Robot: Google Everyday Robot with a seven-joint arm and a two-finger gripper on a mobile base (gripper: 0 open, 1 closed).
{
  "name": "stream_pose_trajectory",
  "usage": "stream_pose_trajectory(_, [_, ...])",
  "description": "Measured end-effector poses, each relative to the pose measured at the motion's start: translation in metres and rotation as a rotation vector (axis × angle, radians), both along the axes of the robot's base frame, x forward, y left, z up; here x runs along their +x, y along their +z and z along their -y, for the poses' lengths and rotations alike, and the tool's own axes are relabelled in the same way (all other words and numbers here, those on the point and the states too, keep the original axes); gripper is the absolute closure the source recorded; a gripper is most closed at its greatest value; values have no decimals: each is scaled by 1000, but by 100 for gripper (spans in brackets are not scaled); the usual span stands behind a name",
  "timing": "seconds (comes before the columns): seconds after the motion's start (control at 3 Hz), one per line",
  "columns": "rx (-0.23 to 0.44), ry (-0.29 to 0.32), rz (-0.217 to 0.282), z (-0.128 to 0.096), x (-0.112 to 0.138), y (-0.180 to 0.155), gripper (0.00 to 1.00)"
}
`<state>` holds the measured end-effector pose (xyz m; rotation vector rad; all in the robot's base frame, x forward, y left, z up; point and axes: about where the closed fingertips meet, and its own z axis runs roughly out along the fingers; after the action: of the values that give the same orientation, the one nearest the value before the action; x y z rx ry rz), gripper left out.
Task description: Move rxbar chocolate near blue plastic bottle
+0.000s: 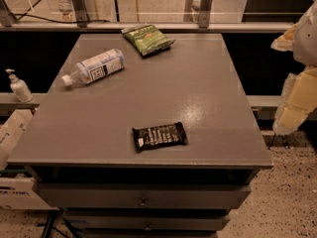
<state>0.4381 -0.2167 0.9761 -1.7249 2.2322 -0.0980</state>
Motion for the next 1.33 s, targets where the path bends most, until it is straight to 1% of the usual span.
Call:
stream_pose_trajectory(0.33, [0, 0, 0, 0, 0, 0, 0])
stream_pose_trajectory(0.67, [14, -9, 10, -1, 1, -3, 0])
stream_pose_trajectory(1.0, [83, -5, 16, -19, 0, -19, 0])
stream_pose_trajectory(1.33, [172, 27, 8, -51, 4, -39, 0])
